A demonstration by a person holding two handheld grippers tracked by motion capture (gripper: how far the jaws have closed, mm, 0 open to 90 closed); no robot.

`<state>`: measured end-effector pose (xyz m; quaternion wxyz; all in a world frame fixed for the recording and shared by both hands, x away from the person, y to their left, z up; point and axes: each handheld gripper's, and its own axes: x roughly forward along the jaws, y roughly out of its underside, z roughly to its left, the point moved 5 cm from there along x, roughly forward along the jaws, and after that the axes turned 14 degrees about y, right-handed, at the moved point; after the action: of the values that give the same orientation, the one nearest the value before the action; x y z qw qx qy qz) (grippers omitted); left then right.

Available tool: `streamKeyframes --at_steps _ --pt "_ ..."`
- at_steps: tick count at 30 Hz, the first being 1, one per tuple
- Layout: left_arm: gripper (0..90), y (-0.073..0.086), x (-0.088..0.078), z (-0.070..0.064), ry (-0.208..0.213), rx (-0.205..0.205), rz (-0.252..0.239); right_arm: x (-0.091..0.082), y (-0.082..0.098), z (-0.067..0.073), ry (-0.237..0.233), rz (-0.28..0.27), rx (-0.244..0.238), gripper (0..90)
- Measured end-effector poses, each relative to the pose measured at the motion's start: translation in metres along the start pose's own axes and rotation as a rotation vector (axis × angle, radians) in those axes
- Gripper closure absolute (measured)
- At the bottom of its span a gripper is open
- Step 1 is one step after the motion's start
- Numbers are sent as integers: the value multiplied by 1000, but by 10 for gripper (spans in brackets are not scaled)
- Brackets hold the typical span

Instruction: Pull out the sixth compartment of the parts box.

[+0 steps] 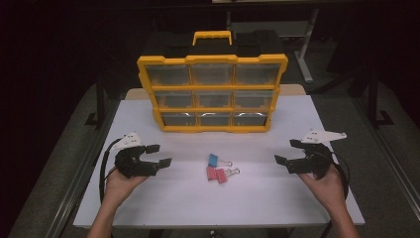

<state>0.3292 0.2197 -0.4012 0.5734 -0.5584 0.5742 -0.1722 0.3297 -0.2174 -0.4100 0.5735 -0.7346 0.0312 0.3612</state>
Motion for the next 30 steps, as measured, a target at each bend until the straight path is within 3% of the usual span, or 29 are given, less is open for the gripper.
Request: streamKeyframes --at_steps 9,14,26,30 --pt "300 -26 25 -10 82 7 4 -2 0 -6 19 -3 -2 177" --pt "319 -42 39 -15 131 -9 -9 1 1 -5 24 10 -12 177" --pt "341 -78 87 -23 181 -39 7 3 3 -5 41 25 -39 177" --pt "359 -86 102 -25 191 -64 -17 4 4 -5 39 31 -42 177"
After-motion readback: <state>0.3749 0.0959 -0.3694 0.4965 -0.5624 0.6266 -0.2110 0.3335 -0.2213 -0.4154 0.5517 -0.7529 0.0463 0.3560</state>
